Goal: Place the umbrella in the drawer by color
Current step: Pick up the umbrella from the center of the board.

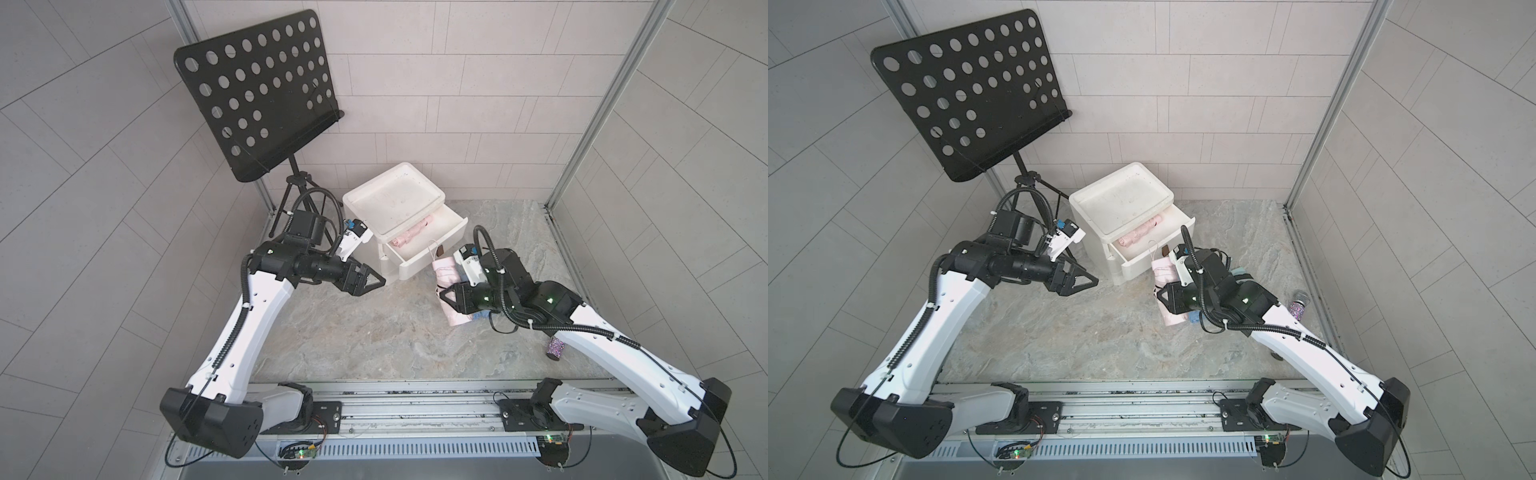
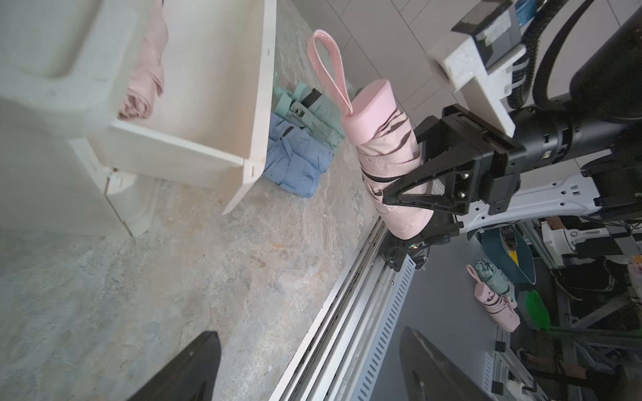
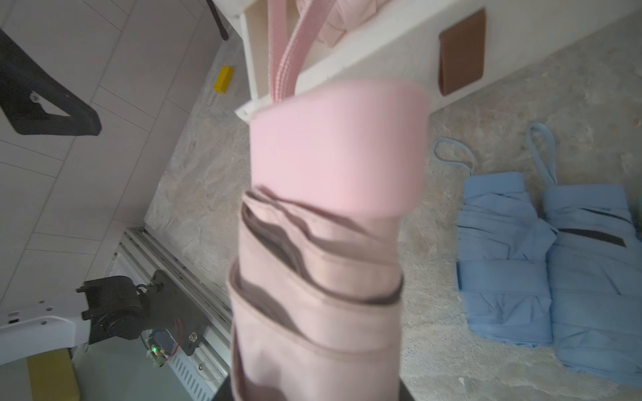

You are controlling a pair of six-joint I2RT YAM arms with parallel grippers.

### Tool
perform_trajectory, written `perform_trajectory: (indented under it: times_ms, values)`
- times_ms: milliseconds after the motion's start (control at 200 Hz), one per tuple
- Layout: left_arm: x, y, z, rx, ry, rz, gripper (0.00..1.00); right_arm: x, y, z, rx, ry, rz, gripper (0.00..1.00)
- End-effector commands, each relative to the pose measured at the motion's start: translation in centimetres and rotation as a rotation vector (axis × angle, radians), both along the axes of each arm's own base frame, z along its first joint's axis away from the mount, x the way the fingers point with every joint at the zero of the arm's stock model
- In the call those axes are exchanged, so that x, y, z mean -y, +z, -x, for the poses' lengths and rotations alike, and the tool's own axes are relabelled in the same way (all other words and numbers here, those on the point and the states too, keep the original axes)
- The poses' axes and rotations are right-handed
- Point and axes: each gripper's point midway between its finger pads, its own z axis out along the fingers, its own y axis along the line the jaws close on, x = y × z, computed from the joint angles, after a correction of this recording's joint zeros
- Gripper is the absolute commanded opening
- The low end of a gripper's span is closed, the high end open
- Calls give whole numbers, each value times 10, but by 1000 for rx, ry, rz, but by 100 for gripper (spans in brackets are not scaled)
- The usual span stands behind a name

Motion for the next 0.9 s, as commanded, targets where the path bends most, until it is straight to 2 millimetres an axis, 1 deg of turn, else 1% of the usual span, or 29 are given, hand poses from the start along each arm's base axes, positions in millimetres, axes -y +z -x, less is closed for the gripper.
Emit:
perform_trajectory:
  times_ms: [0, 95, 215, 355, 390, 460, 540, 645, 786, 896]
  values:
    - [-3, 24, 1, 31, 24, 14, 88, -13, 38, -4, 66, 37, -74, 35]
    - [1, 39, -4, 26, 36, 50, 88, -28, 60, -11, 109, 69, -137, 35]
    - [6, 60, -19, 19, 79, 98, 89, -47, 92, -25, 167, 95, -215, 35]
    - [16, 87, -36, 7, 107, 201, 92, -74, 120, -40, 204, 139, -284, 35]
    - [18, 91, -40, -2, 106, 226, 94, -81, 126, -43, 210, 152, -299, 35]
    - [24, 95, -44, -14, 87, 262, 94, -92, 138, -48, 219, 170, -333, 35]
    - [26, 95, -49, -17, 87, 275, 95, -105, 147, -51, 220, 195, -359, 35]
    - [27, 92, -55, -11, 96, 282, 95, -117, 152, -53, 223, 217, -372, 35]
    - [27, 87, -65, -4, 117, 279, 95, -126, 157, -52, 226, 236, -388, 35]
    - [30, 90, -69, 12, 115, 297, 94, -131, 157, -51, 223, 248, -393, 35]
